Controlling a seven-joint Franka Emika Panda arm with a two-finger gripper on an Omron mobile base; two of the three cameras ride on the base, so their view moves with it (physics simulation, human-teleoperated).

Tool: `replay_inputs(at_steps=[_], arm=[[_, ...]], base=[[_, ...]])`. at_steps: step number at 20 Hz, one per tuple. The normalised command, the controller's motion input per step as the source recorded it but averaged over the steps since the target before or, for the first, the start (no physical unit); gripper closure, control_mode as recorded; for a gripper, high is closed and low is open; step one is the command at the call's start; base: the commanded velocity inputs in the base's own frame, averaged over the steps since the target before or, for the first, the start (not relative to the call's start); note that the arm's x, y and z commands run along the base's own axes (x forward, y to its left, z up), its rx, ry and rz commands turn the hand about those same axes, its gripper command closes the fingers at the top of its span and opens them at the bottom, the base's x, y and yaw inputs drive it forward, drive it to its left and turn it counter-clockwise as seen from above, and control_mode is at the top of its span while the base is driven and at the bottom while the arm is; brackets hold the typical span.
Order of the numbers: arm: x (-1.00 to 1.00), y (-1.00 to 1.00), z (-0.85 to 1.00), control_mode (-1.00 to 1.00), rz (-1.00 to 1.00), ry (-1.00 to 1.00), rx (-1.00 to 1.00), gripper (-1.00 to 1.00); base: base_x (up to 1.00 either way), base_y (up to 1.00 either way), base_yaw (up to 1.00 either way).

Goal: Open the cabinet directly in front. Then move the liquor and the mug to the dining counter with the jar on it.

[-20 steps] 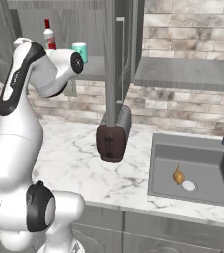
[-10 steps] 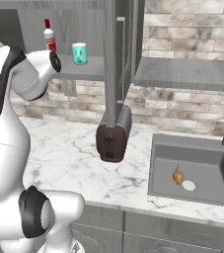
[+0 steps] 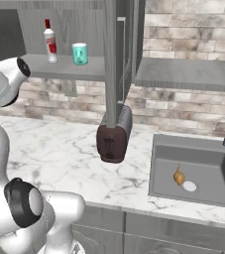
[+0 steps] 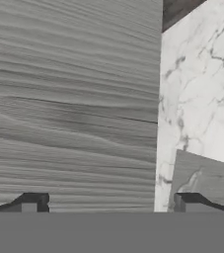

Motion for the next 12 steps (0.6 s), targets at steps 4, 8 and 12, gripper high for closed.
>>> replay_inputs(at_steps=[4,8,12], arm=[[-0.31,0.85,0.00,-1.00,-0.09,-0.05,-0.04,-1.00],[-0.18,-0.33,0.01,-1.00,0.00,-0.01,0.00,-1.00],[-0.23,-1.00,0.11,-1.00,0.00,-0.16,-0.07,-1.00]], base=[[0.00,0.00,0.00],[0.00,0.00,0.00],[0.00,0.00,0.00]])
